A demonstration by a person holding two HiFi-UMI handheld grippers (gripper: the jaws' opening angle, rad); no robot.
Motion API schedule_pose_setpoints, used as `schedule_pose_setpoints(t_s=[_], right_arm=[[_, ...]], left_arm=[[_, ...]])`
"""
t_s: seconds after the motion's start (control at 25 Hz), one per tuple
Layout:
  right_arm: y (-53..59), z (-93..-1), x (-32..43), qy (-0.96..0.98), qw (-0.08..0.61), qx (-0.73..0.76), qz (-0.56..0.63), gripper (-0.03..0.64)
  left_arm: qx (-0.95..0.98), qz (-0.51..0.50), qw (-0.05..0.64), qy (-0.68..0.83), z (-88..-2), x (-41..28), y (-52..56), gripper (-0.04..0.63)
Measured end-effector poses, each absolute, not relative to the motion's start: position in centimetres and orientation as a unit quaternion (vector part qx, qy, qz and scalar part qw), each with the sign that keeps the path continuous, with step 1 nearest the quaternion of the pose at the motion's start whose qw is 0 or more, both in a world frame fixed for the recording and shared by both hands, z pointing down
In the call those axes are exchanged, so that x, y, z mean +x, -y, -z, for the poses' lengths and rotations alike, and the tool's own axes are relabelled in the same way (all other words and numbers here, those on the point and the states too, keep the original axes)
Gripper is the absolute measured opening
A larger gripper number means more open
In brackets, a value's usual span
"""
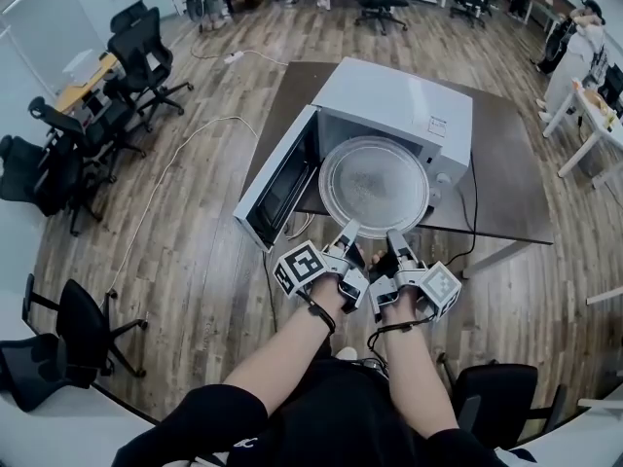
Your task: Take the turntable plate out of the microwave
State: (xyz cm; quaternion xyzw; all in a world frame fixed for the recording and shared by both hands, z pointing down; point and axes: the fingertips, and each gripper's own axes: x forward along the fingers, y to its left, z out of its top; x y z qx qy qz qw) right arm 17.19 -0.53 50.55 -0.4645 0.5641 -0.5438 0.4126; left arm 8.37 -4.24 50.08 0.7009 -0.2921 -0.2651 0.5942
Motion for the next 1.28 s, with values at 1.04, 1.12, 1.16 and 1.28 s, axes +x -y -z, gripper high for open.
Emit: schedule_pose_setpoints(t_s=[1.04, 1.12, 1.16, 1.28], right_arm=[[10.4, -43.6, 20.7, -0.569, 0.424, -0.483, 0.513, 0.034], [11.1, -43.9, 21.2, -0.566, 0.426, -0.489, 0.509, 0.035], [11.5, -43.9, 21.4, -0.565, 0.427, -0.49, 0.508, 0.035], [13.0, -43.8, 22.0, -0.56, 0.428, -0.497, 0.507, 0.035]], left_arm=[[0.711, 0.267, 0.594, 0.265, -43.1, 11.8, 14.5, 0.044], [0.711, 0.263, 0.597, 0.261, -43.4, 12.3, 15.3, 0.046], [0.711, 0.262, 0.599, 0.259, -43.5, 12.6, 15.8, 0.046], [0.711, 0.257, 0.603, 0.253, -43.5, 13.2, 17.3, 0.048]])
